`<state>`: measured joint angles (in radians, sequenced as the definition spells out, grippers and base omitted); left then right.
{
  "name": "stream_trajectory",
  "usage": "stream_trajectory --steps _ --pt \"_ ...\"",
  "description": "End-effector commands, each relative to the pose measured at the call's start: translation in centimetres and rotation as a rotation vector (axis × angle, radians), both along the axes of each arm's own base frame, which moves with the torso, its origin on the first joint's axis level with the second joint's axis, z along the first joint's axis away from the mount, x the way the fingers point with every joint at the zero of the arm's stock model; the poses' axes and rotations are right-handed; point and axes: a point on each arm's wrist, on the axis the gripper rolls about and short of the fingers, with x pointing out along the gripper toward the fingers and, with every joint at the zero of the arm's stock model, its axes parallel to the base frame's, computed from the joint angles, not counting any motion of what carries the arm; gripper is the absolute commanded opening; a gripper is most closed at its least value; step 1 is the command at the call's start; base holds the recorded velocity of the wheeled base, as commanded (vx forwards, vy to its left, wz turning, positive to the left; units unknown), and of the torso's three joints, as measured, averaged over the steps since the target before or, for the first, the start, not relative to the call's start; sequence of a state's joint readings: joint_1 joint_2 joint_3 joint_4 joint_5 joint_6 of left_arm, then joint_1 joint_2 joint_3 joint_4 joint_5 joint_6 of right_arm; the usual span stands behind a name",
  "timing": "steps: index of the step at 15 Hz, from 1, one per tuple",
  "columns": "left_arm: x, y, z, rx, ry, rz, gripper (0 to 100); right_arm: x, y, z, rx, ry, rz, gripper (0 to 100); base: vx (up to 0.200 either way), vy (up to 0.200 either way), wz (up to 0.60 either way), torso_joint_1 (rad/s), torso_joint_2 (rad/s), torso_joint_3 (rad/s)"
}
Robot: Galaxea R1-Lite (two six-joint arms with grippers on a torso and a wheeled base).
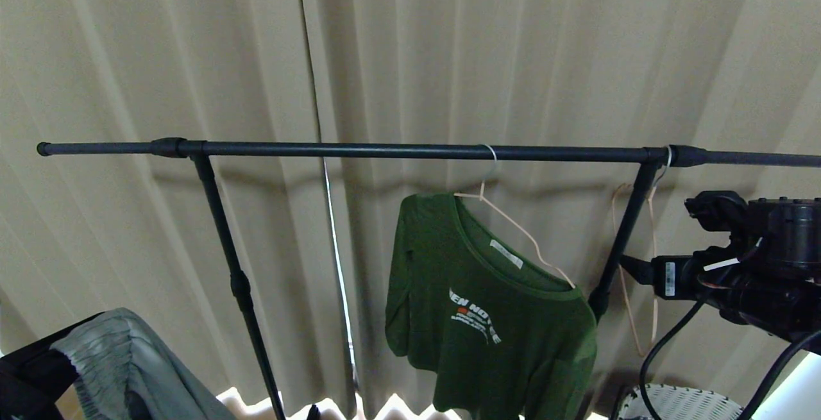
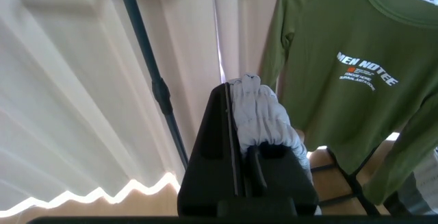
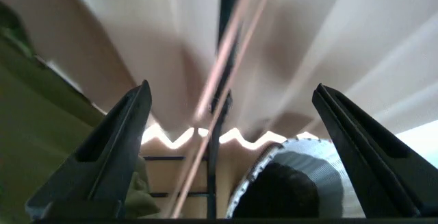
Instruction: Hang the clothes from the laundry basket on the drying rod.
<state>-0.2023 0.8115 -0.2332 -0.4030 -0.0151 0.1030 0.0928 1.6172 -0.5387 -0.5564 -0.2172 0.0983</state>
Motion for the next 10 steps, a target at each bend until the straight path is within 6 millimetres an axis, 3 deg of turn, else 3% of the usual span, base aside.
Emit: stream_trajectory --steps 1,10 --pt "0.0 0.0 0.0 0.0 0.0 0.001 0 0.1 -0.6 -0.3 -0.006 0.015 -0.027 100 0.0 0.0 0.0 0.0 0.0 0.0" --pt "0.0 0.0 0.0 -0.001 -0.002 0.001 0 -1.4 -3.6 0.0 -0.05 0.021 -0.147 100 0.0 0.0 0.0 0.0 0.0 0.0"
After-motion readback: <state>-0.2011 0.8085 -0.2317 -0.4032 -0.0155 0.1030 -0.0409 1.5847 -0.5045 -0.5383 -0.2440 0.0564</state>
